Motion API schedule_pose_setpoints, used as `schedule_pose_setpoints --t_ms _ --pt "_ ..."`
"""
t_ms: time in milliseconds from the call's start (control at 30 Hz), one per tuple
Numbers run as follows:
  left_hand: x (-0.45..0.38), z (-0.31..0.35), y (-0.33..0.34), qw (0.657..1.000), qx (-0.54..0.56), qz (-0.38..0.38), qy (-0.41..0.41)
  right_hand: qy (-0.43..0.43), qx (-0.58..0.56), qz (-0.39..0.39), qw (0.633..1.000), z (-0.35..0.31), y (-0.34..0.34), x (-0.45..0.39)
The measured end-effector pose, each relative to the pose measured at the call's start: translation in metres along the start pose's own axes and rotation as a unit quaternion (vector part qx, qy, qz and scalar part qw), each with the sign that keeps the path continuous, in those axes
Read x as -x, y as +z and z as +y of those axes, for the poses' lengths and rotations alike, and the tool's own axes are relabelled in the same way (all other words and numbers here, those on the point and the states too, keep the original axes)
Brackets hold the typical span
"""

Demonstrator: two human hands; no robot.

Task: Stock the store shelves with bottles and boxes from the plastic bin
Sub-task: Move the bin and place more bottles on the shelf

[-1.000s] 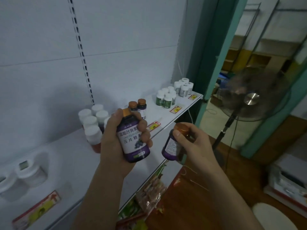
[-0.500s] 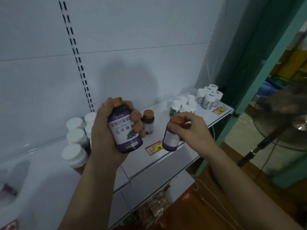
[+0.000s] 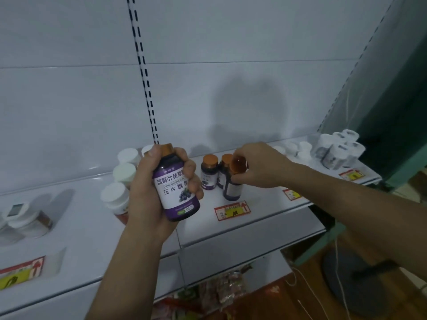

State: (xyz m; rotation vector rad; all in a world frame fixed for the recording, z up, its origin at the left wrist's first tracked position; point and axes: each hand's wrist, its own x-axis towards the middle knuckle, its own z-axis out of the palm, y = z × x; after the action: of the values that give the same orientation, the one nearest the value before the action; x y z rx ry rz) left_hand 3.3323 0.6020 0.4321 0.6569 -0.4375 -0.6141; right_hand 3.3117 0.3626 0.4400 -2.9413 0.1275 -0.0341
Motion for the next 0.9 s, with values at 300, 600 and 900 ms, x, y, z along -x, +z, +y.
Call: schedule_pose_setpoints --t_ms 300,600,900 --pt "0.003 -0.004 -0.004 1.0 -0.006 0.024 0.009 0.023 0.016 -0.007 1.0 0.005 0.011 -0.008" --pt "-0.001 -0.013 -0.011 0.998 -0.031 0.047 0.001 0.045 0.001 -0.005 0.999 0.005 0.016 0.001" --pt "-0.012 -0.04 -0.013 0.959 -0.28 0.035 -0.019 -0.125 -0.344 0.037 0.93 -0.038 -0.026 0.029"
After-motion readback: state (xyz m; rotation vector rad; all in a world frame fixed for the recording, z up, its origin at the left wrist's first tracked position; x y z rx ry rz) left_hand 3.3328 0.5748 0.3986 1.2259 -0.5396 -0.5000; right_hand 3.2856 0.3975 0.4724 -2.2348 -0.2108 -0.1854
